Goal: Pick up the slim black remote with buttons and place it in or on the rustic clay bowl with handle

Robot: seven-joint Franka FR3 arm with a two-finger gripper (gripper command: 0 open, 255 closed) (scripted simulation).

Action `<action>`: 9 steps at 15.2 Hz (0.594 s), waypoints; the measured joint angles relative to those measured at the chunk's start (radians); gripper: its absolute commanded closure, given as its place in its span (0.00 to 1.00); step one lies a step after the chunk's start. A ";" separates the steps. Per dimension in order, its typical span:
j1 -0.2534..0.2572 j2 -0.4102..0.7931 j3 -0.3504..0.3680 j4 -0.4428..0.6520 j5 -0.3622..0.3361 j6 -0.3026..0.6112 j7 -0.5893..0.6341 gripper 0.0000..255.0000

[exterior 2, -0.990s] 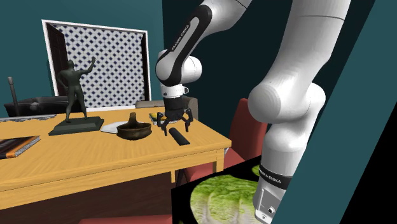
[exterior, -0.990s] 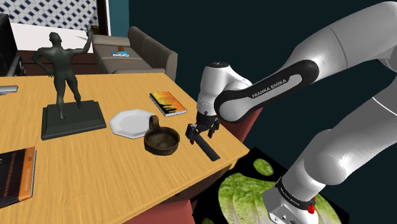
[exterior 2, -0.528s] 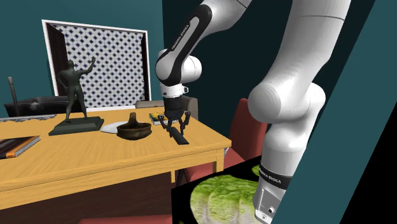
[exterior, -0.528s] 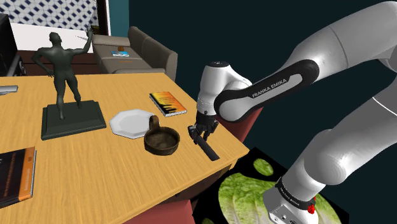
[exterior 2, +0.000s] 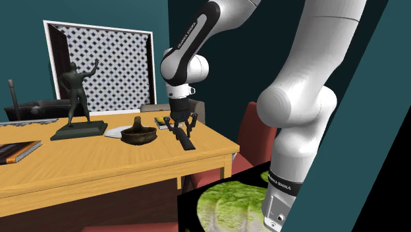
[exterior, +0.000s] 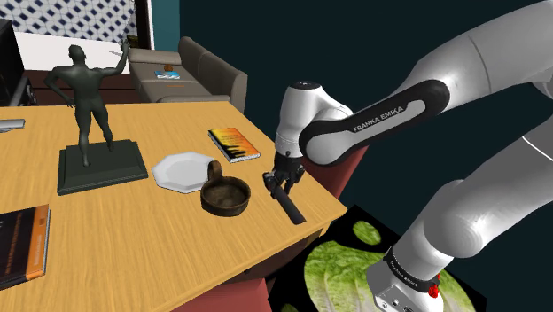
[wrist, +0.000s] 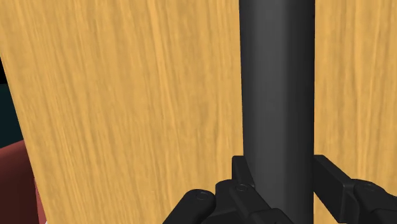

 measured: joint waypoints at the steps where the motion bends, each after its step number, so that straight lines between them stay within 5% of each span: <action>1: 0.003 -0.013 -0.002 0.005 0.006 -0.017 -0.004 1.00; 9: 0.015 -0.092 -0.021 0.050 0.035 -0.137 -0.033 1.00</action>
